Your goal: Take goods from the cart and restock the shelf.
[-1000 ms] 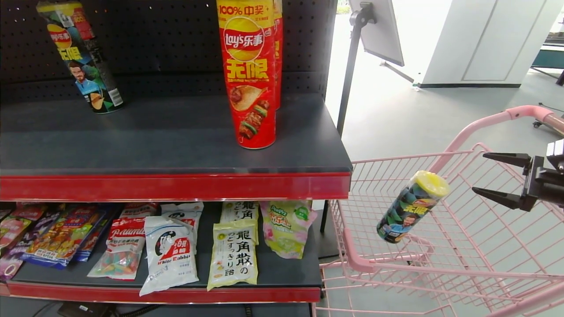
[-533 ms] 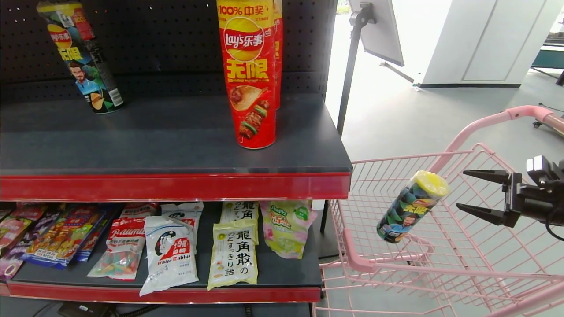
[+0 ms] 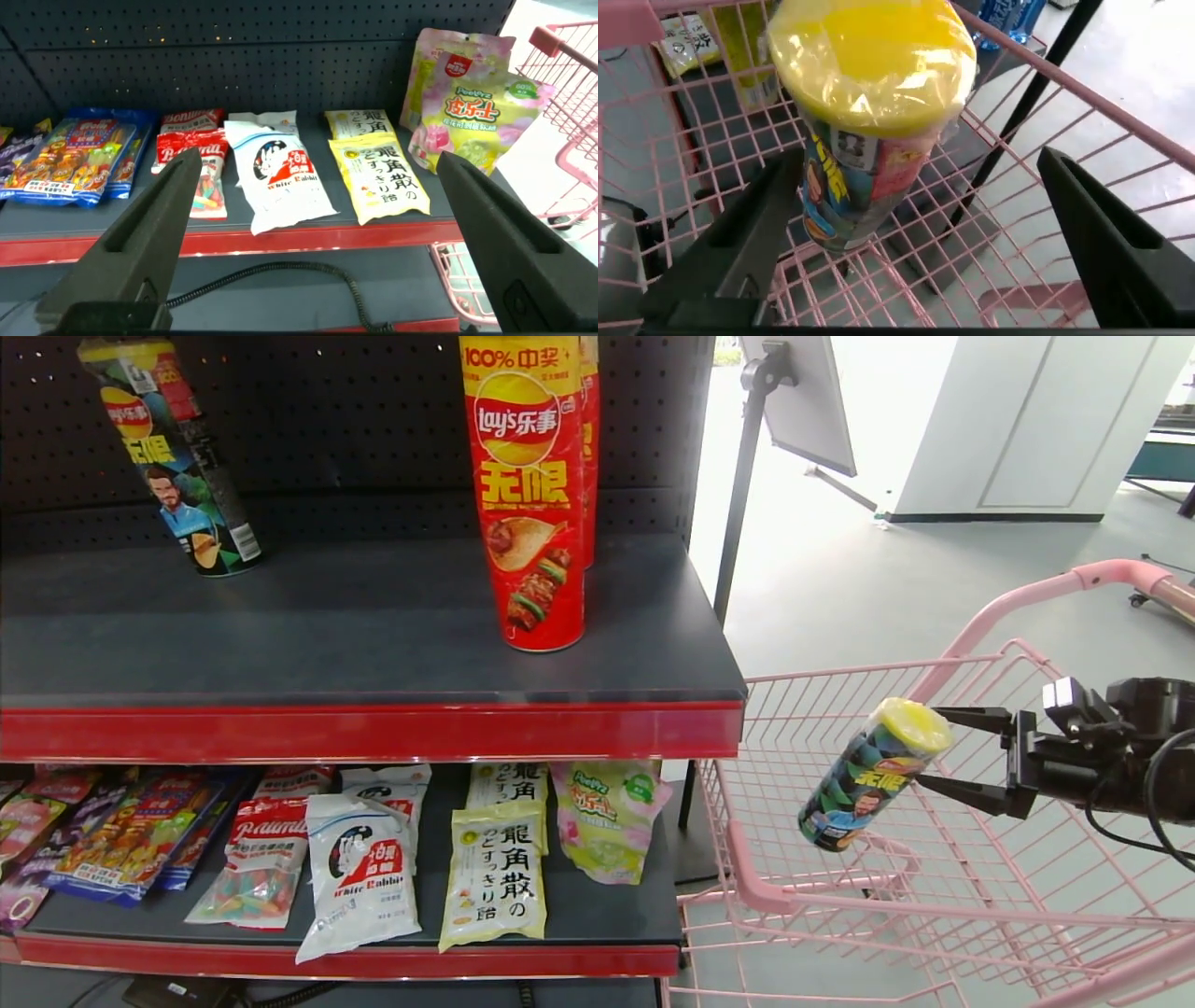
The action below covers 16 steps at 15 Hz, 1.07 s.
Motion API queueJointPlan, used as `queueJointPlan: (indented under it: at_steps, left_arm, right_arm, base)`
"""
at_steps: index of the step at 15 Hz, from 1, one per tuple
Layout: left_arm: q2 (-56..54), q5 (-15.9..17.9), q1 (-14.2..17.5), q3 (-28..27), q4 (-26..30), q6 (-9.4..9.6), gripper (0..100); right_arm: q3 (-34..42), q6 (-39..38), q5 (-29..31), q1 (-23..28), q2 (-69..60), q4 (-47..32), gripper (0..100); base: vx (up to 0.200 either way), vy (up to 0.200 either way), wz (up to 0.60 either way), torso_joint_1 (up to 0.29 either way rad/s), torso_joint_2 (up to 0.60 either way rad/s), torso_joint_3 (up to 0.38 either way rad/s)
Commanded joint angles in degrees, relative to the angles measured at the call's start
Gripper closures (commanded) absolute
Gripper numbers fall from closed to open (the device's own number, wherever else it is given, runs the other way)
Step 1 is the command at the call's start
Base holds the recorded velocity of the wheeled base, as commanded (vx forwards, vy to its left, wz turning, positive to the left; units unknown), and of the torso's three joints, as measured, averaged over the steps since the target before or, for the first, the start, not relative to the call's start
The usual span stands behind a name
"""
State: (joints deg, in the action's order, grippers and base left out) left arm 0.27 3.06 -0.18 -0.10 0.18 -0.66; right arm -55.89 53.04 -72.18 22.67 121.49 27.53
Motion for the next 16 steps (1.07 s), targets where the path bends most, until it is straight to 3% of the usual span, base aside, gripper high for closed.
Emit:
queueJointPlan:
  at_steps: [1,10,11,16]
  left_arm:
    - [0.08,0.02,0.01,0.01,-0.01,-0.04,0]
    - [0.08,0.02,0.01,0.01,-0.01,-0.04,0]
    - [0.08,0.02,0.01,0.01,-0.01,-0.04,0]
    - [0.08,0.02,0.01,0.01,-0.01,-0.04,0]
  right_arm:
    - [-0.71,-0.39,0.20,-1.84,3.75,0.77,0]
    - [-3.78,-4.97,0.02,-13.45,2.79,1.92,0]
    - [-4.22,-5.49,-0.07,-13.53,2.70,2.18,100]
    - [-2.82,-3.73,-0.07,-13.62,0.76,2.18,100]
  base:
    - [0.000,0.000,0.00,0.000,0.00,0.000]
    - [0.000,0.000,0.00,0.000,0.00,0.000]
    - [0.000,0.000,0.00,0.000,0.00,0.000]
    - [0.000,0.000,0.00,0.000,0.00,0.000]
